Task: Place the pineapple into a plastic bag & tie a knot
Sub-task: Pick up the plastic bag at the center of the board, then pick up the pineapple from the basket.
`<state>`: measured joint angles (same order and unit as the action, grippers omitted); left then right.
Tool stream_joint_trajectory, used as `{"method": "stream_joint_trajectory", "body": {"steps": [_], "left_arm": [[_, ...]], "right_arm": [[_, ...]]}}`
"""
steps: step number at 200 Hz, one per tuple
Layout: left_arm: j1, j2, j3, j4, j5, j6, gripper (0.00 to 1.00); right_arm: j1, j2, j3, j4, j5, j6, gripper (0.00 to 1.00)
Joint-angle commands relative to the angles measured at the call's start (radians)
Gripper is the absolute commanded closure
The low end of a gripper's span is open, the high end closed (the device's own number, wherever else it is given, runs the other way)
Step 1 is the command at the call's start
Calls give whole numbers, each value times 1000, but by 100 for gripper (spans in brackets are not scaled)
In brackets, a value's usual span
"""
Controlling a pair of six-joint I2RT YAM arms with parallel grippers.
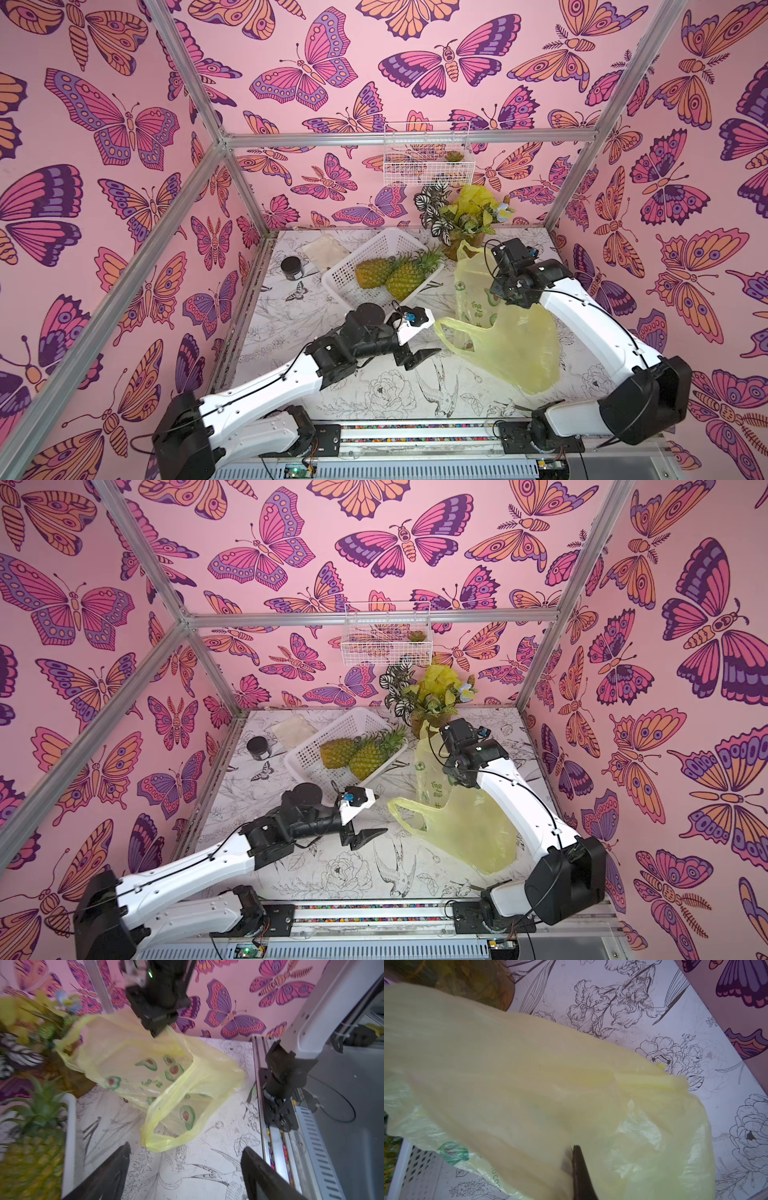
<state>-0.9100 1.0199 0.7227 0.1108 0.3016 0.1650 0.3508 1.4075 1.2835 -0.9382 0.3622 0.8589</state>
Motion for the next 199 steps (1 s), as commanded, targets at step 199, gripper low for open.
{"method": "stream_joint_trajectory", "body": {"steps": [199], "left_arm": [[439,626,608,-603,-300,-629,17]], "right_arm": [[-59,-42,-93,11,42,11,100]]}}
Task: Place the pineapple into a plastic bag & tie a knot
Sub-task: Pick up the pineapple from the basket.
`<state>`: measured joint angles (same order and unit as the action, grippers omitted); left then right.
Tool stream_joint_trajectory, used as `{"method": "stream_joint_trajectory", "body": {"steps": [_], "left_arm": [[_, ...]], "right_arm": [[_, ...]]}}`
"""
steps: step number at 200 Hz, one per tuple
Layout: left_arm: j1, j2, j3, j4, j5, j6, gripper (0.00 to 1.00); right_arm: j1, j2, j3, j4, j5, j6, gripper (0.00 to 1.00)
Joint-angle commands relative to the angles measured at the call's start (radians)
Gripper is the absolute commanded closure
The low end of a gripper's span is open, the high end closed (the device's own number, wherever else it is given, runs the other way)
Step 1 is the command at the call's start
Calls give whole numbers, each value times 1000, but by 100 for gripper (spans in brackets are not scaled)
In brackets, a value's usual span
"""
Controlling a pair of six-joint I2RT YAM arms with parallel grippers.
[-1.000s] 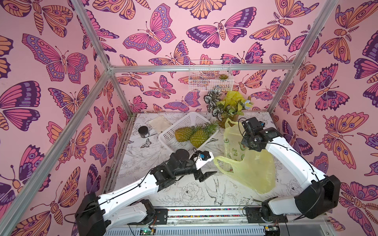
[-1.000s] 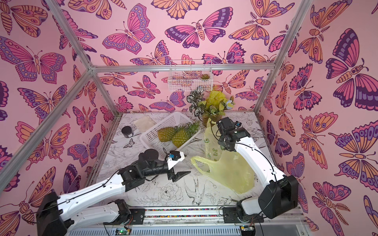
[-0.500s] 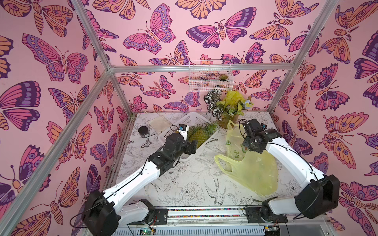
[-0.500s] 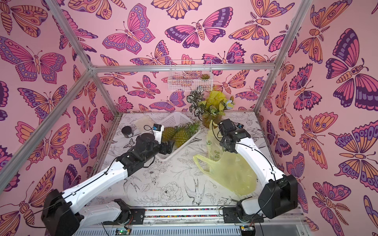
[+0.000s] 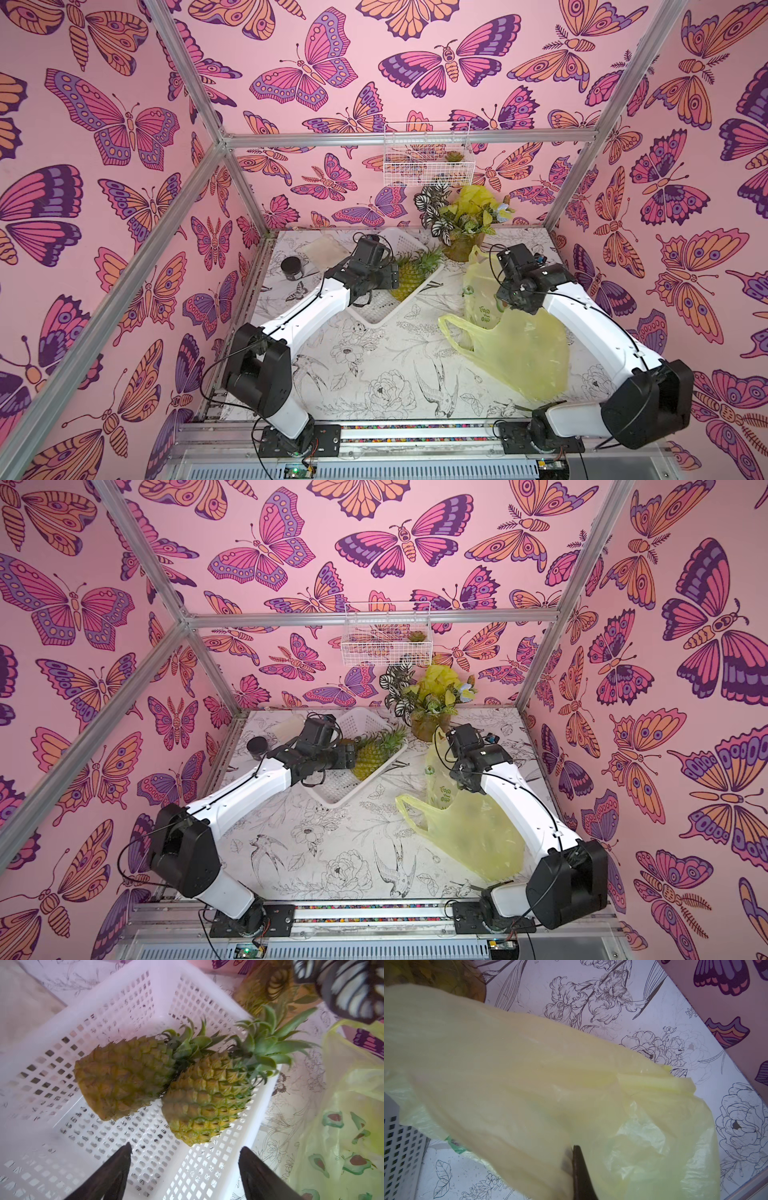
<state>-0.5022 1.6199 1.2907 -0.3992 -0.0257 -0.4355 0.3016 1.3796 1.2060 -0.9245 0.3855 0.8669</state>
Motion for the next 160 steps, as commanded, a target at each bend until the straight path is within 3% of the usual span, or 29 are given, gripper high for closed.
{"method": "stream_joint_trajectory", "body": {"steps": [1,13,48,80,132,160], "left_arm": [[31,27,41,-95,28,-29,17],[31,42,68,-91,82,7,19],[4,135,204,-69,244,343,19],[-12,271,357,-53,349,540,18],[-55,463,553,-52,313,645,11],[-84,564,658,-49,223,671,5]], "right_arm": [[-11,-14,-16,-3,19,4,100],[-12,-14,-20,0,20,1,100],[-15,-17,-29,9,18,-22,100],[-16,-19,-42,5,8,-31,100],[-17,-13,-21,-16,3,-47,100],[-18,-4,-7,-27,0,-67,100]]}}
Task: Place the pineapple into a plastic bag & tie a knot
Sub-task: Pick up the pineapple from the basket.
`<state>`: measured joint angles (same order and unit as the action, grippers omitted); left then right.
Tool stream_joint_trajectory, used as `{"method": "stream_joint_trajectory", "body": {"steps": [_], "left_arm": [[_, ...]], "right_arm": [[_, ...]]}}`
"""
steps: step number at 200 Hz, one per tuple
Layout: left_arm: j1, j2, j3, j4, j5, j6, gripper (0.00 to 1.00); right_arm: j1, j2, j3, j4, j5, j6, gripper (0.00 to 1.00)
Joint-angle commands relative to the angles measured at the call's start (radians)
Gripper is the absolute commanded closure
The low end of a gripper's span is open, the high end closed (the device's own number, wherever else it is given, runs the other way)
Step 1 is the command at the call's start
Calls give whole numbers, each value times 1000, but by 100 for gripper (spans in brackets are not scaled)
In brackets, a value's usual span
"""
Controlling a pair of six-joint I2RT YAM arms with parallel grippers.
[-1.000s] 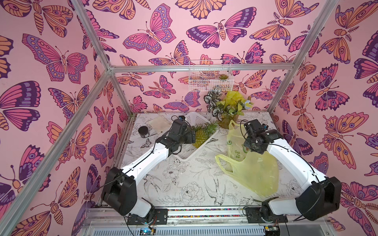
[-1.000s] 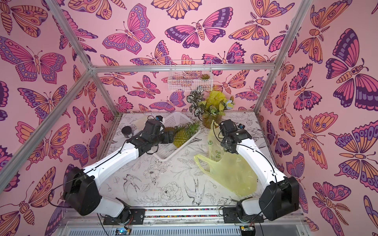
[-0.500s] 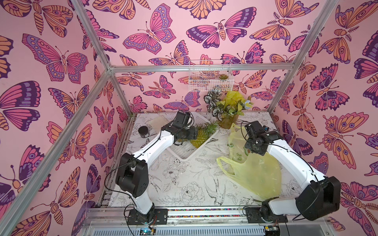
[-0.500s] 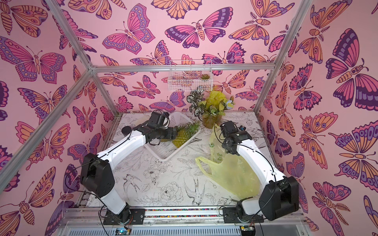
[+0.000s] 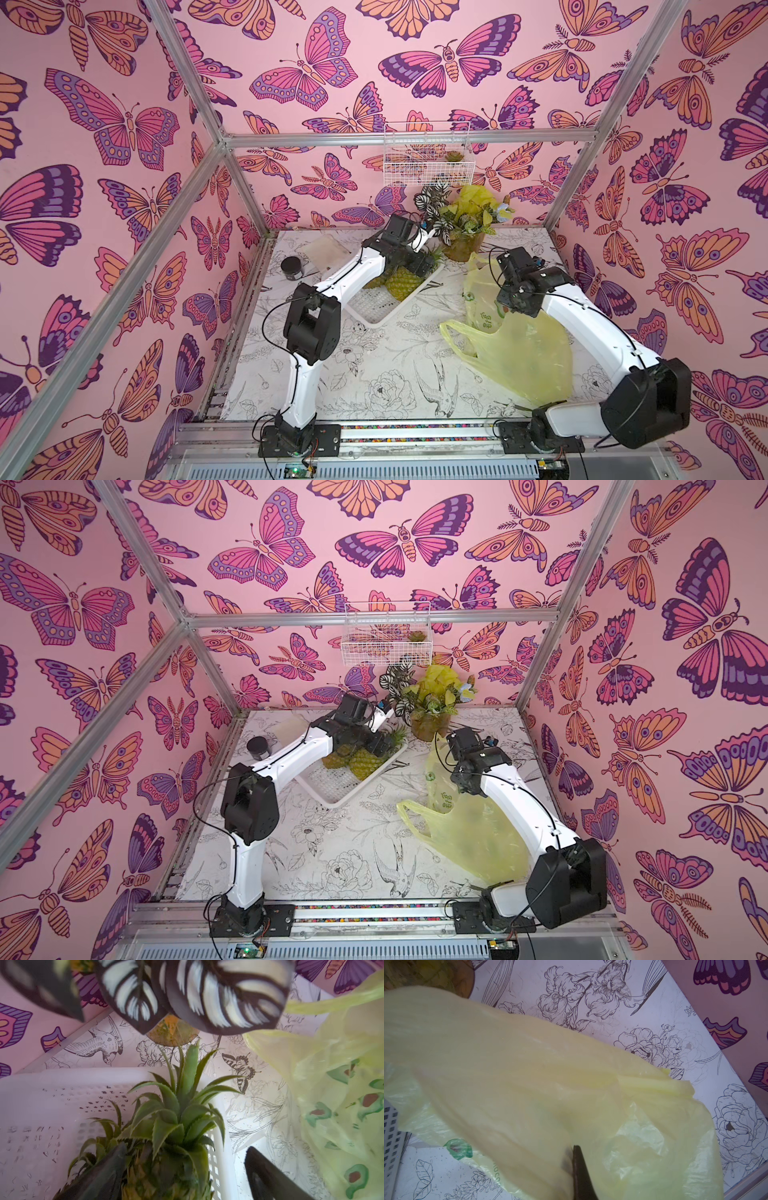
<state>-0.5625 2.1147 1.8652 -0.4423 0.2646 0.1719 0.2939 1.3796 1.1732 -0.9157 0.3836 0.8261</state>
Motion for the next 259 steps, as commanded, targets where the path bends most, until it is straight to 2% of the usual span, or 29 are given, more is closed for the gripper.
{"method": "stream_joint_trajectory", "body": {"steps": [1,27,51,66,122,152,170,202,230,259], "left_arm": [[-25,72,88,-6,-71,64,5],[-33,152,172,-5,-164,55,4],[-34,192,204,-6,-140,75,7],[-37,206,206,-6,-135,85,13],[-39,212,207,-5,-134,97,65],[-40,153,183,-1,-119,136,100],[-41,84,121,41,-128,148,100],[-40,-126,-168,339,-152,147,100],[-27,-296,-479,749,-146,105,100],[10,-369,-748,1222,-134,-2,100]], "right_arm": [[-10,-4,27,-36,2,-26,100],[-12,1,40,-48,-3,-43,100],[-15,5,49,-53,-5,-54,100],[-21,7,55,-54,-8,-62,100],[-44,3,57,-47,-19,-78,100],[-52,-2,47,-38,-25,-80,100],[-55,-8,39,-33,-30,-78,100],[-56,-14,26,-22,-41,-74,100],[-56,-11,23,-14,-54,-74,100],[-56,-7,35,-21,-69,-84,100]]}}
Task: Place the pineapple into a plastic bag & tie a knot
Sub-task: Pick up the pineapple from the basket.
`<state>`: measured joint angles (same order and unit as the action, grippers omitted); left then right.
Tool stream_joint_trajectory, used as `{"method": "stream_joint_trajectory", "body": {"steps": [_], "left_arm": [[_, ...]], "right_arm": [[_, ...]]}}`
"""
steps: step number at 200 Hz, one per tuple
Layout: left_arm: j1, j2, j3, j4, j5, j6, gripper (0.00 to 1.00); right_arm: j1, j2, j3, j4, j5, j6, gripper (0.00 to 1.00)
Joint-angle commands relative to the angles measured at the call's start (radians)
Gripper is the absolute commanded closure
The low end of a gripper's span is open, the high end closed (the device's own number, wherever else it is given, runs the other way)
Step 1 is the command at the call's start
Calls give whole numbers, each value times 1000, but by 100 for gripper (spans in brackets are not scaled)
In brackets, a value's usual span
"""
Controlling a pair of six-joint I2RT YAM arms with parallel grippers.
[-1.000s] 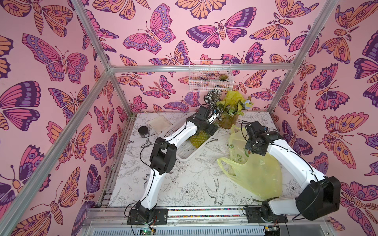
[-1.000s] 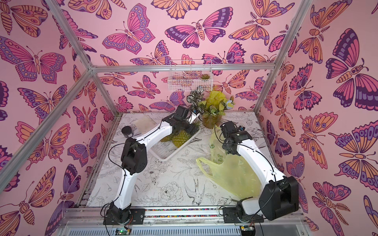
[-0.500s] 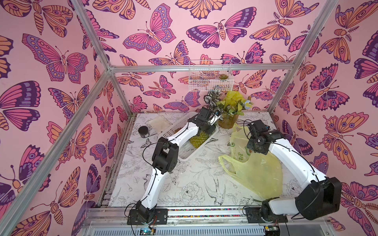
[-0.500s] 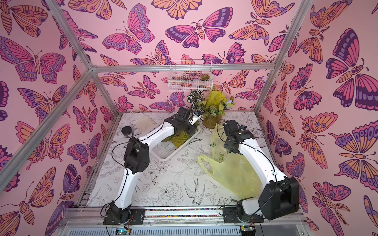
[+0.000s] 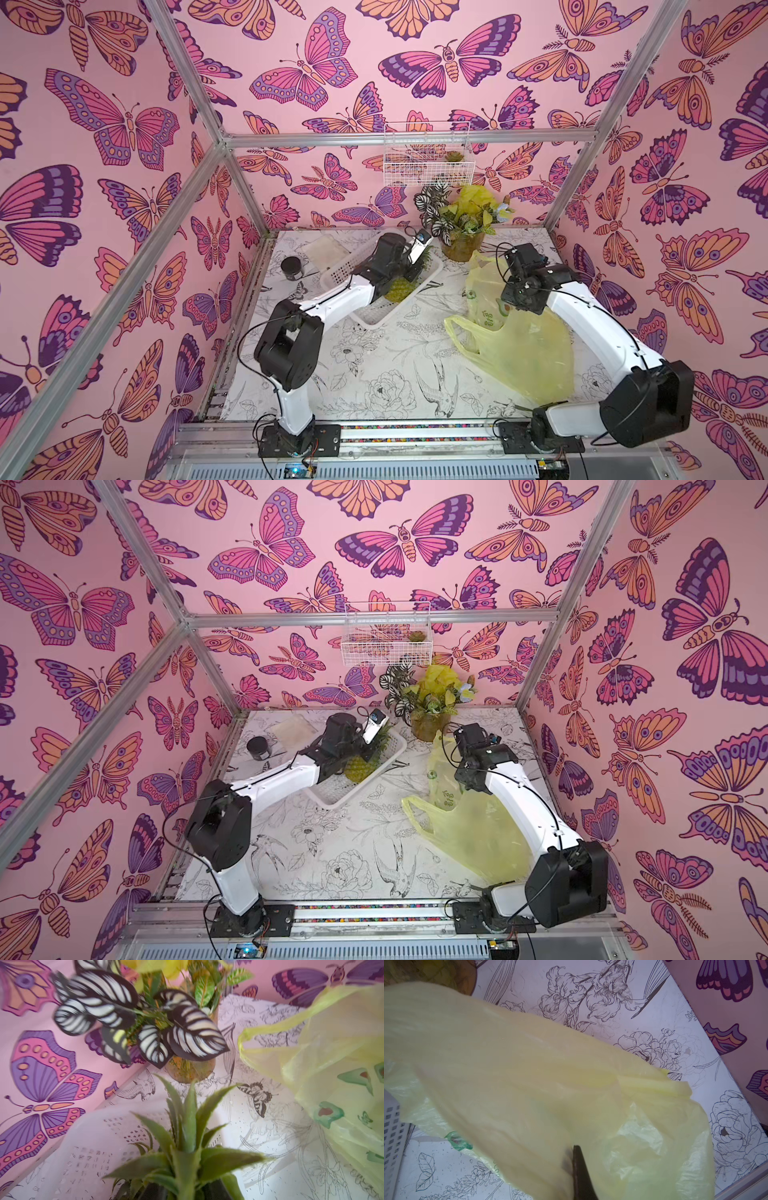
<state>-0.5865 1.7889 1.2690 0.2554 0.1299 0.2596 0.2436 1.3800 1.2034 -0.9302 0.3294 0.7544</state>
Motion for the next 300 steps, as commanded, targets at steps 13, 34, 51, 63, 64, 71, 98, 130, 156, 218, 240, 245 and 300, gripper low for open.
{"method": "stream_joint_trajectory", "body": {"steps": [13,34,51,63,64,71,98,130,156,218,240,245,300], "left_arm": [[53,-42,-231,679,9,-135,100],[86,-25,-334,840,32,-205,100],[96,-34,-408,885,67,-212,100],[99,-59,-458,893,91,-224,100],[99,-62,-462,893,93,-226,100],[100,-81,-493,891,105,-232,96],[99,-188,-604,814,139,-238,75],[99,-370,-685,586,126,-202,52],[97,-557,-685,290,105,-175,27],[64,-784,-417,-380,26,-299,10],[27,-703,-216,-572,-65,-360,10],[20,-670,-164,-624,-90,-372,10],[28,-324,260,-1204,-203,-381,12]], "right_arm": [[-6,-4,17,-14,-18,-21,100],[-6,-2,37,-28,-19,-34,100],[-6,-5,47,-36,-17,-41,100],[-6,-7,50,-40,-14,-44,100],[-6,-7,50,-41,-14,-44,100],[-5,-9,50,-42,-13,-44,100],[-5,-9,45,-44,-15,-46,100],[-5,-14,28,-39,-18,-45,100],[-5,-19,6,-22,-34,-37,100],[-5,-13,-4,-13,-67,-55,100],[-6,-22,-15,-8,-71,-53,100],[-6,-26,-20,-6,-73,-52,100],[-6,-66,-51,5,-76,-34,100]]}}
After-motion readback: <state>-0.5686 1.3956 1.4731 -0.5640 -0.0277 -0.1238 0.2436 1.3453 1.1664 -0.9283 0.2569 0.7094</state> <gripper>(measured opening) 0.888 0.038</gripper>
